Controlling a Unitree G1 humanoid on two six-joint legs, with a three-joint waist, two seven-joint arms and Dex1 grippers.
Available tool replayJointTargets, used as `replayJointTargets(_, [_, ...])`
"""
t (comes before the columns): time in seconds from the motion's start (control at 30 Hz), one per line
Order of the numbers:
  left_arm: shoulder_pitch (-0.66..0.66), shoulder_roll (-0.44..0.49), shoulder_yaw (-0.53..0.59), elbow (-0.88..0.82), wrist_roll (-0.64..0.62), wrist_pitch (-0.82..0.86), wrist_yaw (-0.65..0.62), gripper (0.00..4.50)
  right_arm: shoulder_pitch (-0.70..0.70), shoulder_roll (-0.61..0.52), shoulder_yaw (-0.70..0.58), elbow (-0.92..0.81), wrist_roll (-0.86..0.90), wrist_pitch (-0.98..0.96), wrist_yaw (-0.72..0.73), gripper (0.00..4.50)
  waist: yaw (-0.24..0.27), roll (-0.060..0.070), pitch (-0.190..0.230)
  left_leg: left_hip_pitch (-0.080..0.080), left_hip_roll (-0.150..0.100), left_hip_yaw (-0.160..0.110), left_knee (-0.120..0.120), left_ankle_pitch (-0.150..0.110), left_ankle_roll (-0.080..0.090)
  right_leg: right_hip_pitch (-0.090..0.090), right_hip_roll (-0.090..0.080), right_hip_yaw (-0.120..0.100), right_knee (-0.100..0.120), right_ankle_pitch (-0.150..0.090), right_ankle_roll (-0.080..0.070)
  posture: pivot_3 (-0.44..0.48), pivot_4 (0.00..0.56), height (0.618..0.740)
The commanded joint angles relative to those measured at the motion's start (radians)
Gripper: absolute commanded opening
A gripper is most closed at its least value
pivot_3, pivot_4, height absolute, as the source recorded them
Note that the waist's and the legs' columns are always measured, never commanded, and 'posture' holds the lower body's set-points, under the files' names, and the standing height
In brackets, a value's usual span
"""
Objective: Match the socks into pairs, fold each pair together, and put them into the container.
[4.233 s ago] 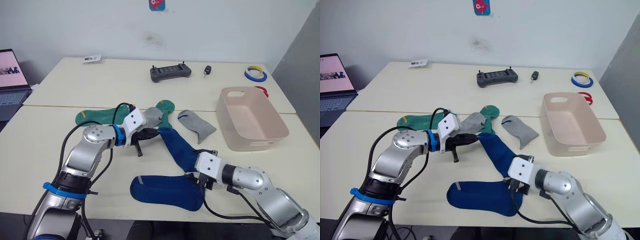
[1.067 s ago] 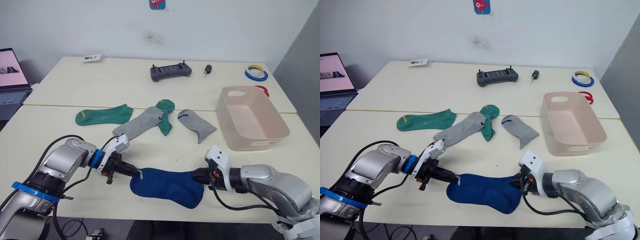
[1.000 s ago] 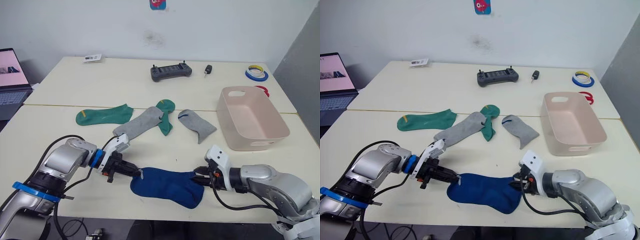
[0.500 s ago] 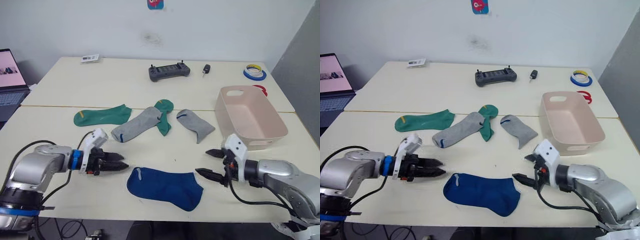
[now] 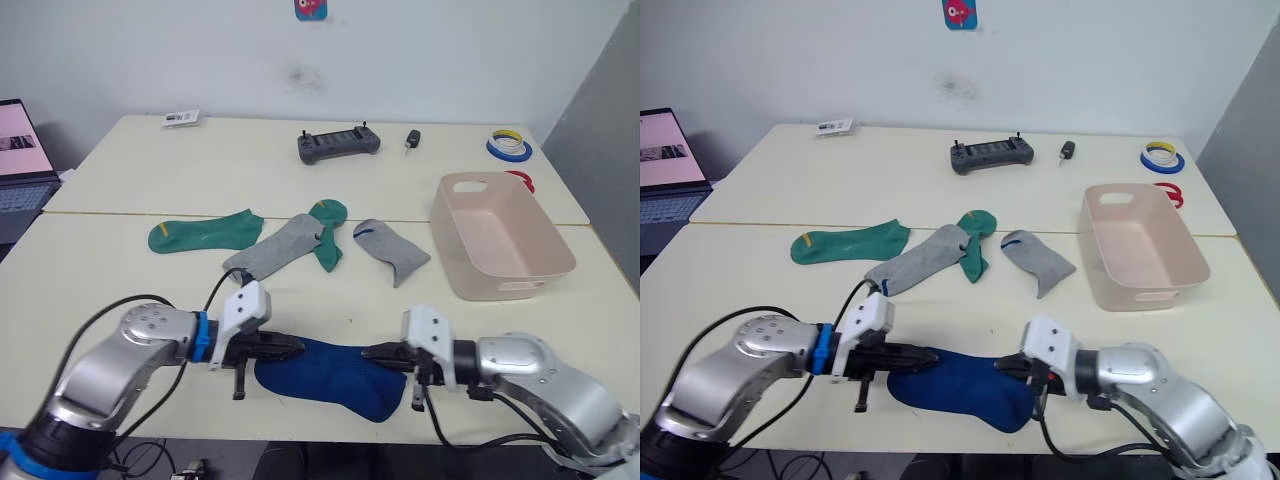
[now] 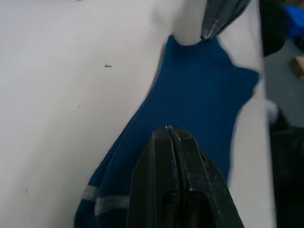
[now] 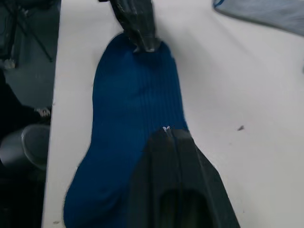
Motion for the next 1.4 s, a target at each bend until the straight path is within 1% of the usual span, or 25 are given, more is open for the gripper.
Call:
replayJointTargets(0.03, [-0.014, -0.026, -0.038, 0.066, 0.071, -0.072, 0.031, 0.00, -0.023, 0.017, 0.080, 0.049, -0.089, -0.042, 0.008, 0.06, 0.000, 0.000, 0.000, 0.000, 0.000, 0.000, 0.000, 0.000, 0.000, 0.000, 0.000, 0.000, 0.000, 0.000, 0.000, 0.000, 0.150, 0.740])
replayJointTargets(0.1, [-0.018, -0.028, -0.062, 0.101, 0.106, -0.102, 0.029, 0.00, -0.023, 0.018, 0.096, 0.080, -0.119, -0.043, 0.011, 0.06, 0.000, 0.000, 0.000, 0.000, 0.000, 0.000, 0.000, 0.000, 0.000, 0.000, 0.000, 0.000, 0.000, 0.000, 0.000, 0.000, 0.150, 0.740])
replayJointTargets(0.17, [-0.024, -0.031, -0.077, 0.141, 0.140, -0.128, 0.034, 0.00, -0.012, 0.001, 0.085, 0.101, -0.131, -0.039, 0.020, 0.06, 0.000, 0.000, 0.000, 0.000, 0.000, 0.000, 0.000, 0.000, 0.000, 0.000, 0.000, -0.001, 0.000, 0.000, 0.000, 0.000, 0.150, 0.740])
replayJointTargets(0.27, [-0.031, -0.027, -0.089, 0.186, 0.176, -0.164, 0.037, 0.00, 0.011, -0.043, 0.054, 0.105, -0.137, -0.036, 0.041, 0.06, 0.000, 0.001, -0.001, 0.001, 0.000, 0.000, 0.000, 0.000, 0.000, 0.001, 0.000, -0.001, 0.000, 0.000, 0.000, 0.000, 0.150, 0.740])
replayJointTargets(0.37, [-0.030, -0.030, -0.084, 0.203, 0.183, -0.180, 0.037, 0.00, 0.046, -0.090, 0.006, 0.096, -0.127, -0.037, 0.060, 0.06, 0.001, 0.001, -0.003, 0.001, -0.001, 0.000, 0.000, 0.000, 0.000, 0.002, -0.001, -0.001, 0.000, 0.000, 0.000, 0.000, 0.150, 0.740])
replayJointTargets(0.47, [-0.020, -0.025, -0.058, 0.194, 0.159, -0.197, 0.029, 0.00, 0.091, -0.137, -0.056, 0.082, -0.120, -0.080, 0.087, 0.06, 0.001, 0.000, -0.003, 0.002, -0.001, 0.000, 0.000, 0.000, 0.000, 0.003, -0.001, -0.001, 0.000, 0.000, 0.000, 0.000, 0.150, 0.740])
replayJointTargets(0.6, [-0.018, 0.000, 0.010, 0.129, 0.096, -0.216, -0.011, 0.00, 0.119, -0.140, -0.155, 0.007, -0.034, -0.134, 0.133, 0.06, 0.000, 0.000, -0.003, 0.002, 0.000, -0.001, 0.000, 0.000, 0.000, 0.004, -0.001, -0.001, -0.001, 0.000, 0.000, 0.000, 0.150, 0.740])
replayJointTargets(0.63, [-0.020, 0.012, 0.026, 0.106, 0.076, -0.219, -0.033, 0.00, 0.118, -0.136, -0.179, -0.016, -0.004, -0.122, 0.140, 0.06, 0.000, 0.000, -0.002, 0.002, 0.000, -0.001, 0.000, 0.000, 0.000, 0.003, -0.001, -0.001, 0.000, 0.000, 0.000, 0.000, 0.150, 0.740])
replayJointTargets(0.7, [-0.040, 0.031, 0.059, 0.038, -0.001, -0.167, -0.068, 0.00, 0.105, -0.135, -0.203, -0.061, 0.051, -0.093, 0.162, 0.06, -0.002, 0.000, -0.002, 0.001, 0.000, -0.001, 0.000, 0.000, 0.000, 0.002, 0.000, -0.001, 0.000, 0.000, 0.000, 0.000, 0.150, 0.740])
replayJointTargets(0.77, [-0.044, 0.059, 0.049, -0.007, -0.017, -0.157, -0.110, 0.00, 0.088, -0.124, -0.188, -0.081, 0.065, -0.075, 0.164, 0.06, -0.001, 0.000, -0.002, 0.001, 0.000, -0.001, 0.000, 0.000, 0.000, 0.002, 0.000, -0.001, 0.000, 0.000, 0.000, 0.000, 0.150, 0.740])
replayJointTargets(0.83, [-0.033, 0.083, 0.016, -0.032, 0.000, -0.166, -0.138, 0.00, 0.065, -0.099, -0.138, -0.082, 0.051, -0.061, 0.152, 0.06, -0.001, 0.000, -0.002, 0.001, 0.000, -0.001, 0.000, 0.000, 0.000, 0.003, 0.000, -0.001, 0.000, 0.000, 0.000, 0.000, 0.150, 0.740])
replayJointTargets(0.93, [-0.016, 0.063, -0.033, -0.030, 0.041, -0.182, -0.118, 0.00, 0.017, -0.044, -0.019, -0.037, -0.034, -0.063, 0.133, 0.06, -0.002, 0.000, -0.002, 0.002, 0.000, 0.000, 0.000, 0.000, 0.000, 0.002, 0.000, -0.001, 0.000, 0.000, 0.000, 0.000, 0.150, 0.740])
replayJointTargets(1.0, [-0.007, 0.038, -0.068, 0.023, 0.099, -0.212, -0.083, 0.00, -0.016, -0.008, 0.058, 0.018, -0.097, -0.065, 0.119, 0.06, -0.002, 0.000, -0.002, 0.002, 0.000, 0.000, 0.000, 0.000, 0.000, 0.002, 0.001, -0.001, 0.000, 0.000, 0.000, 0.000, 0.150, 0.740])
replayJointTargets(1.1, [-0.003, 0.029, -0.103, 0.118, 0.187, -0.289, -0.061, 0.00, -0.029, -0.002, 0.109, 0.056, -0.147, -0.071, 0.124, 0.06, 0.001, 0.000, -0.002, 0.001, 0.000, 0.000, 0.000, 0.000, 0.000, 0.001, 0.001, -0.001, 0.000, 0.000, 0.000, 0.000, 0.150, 0.740])
replayJointTargets(1.23, [0.003, 0.018, -0.106, 0.182, 0.212, -0.305, -0.043, 0.00, -0.003, -0.071, 0.117, 0.070, -0.197, -0.080, 0.149, 0.06, 0.004, 0.001, -0.002, 0.001, -0.001, 0.000, 0.000, 0.000, 0.000, 0.001, -0.001, -0.001, 0.000, 0.000, 0.000, 0.000, 0.150, 0.740])
replayJointTargets(1.4, [0.010, 0.016, -0.112, 0.206, 0.221, -0.333, -0.045, 0.00, 0.061, -0.151, 0.029, 0.079, -0.194, -0.145, 0.164, 0.06, 0.005, 0.001, -0.003, 0.003, -0.001, -0.002, 0.000, 0.000, 0.000, 0.005, -0.001, -0.001, -0.001, 0.000, 0.000, 0.000, 0.150, 0.740])
